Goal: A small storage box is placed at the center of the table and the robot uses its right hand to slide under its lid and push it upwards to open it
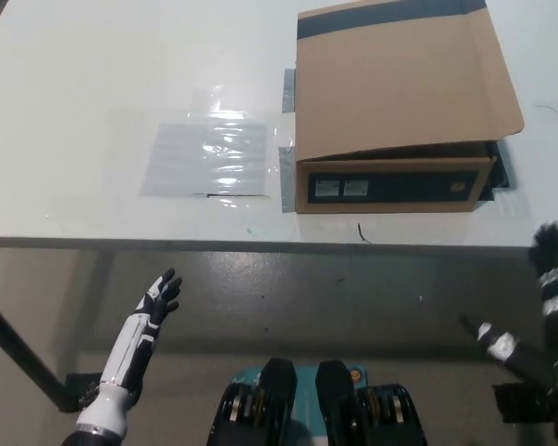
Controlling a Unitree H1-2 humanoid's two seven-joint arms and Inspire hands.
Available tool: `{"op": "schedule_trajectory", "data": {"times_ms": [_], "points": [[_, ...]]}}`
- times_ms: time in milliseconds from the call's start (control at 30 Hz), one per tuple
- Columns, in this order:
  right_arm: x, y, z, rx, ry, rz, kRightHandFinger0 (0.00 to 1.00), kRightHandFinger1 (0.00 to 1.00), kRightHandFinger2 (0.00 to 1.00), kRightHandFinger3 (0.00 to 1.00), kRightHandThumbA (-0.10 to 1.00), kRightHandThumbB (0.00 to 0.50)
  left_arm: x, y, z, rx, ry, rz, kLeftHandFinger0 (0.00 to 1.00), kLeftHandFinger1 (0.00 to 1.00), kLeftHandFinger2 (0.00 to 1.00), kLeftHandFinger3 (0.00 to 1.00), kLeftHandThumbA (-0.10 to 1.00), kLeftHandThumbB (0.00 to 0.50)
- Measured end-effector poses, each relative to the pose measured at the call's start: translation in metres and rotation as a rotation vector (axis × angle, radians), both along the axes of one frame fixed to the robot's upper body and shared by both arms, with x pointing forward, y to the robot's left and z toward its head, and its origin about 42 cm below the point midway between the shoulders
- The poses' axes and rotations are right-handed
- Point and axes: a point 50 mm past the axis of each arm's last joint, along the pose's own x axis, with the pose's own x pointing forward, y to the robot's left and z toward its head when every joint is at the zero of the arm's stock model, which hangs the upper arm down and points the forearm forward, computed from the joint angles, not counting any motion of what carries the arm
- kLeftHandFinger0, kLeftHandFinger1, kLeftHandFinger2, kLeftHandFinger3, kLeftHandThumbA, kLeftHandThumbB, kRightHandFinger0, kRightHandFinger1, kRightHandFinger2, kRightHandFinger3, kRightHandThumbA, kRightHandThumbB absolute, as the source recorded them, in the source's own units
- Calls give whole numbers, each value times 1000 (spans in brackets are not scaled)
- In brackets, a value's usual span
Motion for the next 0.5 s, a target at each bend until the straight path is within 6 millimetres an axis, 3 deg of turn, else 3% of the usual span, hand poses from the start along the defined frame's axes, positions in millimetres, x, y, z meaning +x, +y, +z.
{"op": "schedule_trajectory", "data": {"times_ms": [100,200,500], "points": [[14,-6,18,33,-51,-2,1000,1000,1000,1000,1000,159,0,0,0,3,-7,-5,1000,1000,1000,1000,1000,500],[26,-9,32,57,-86,-1,1000,1000,1000,1000,1000,136,-1,-1,0,6,-11,-12,1000,1000,1000,1000,1000,500],[64,-12,52,143,-115,12,1000,1000,1000,1000,1000,178,-1,-1,0,8,-24,-19,1000,1000,1000,1000,1000,500]]}}
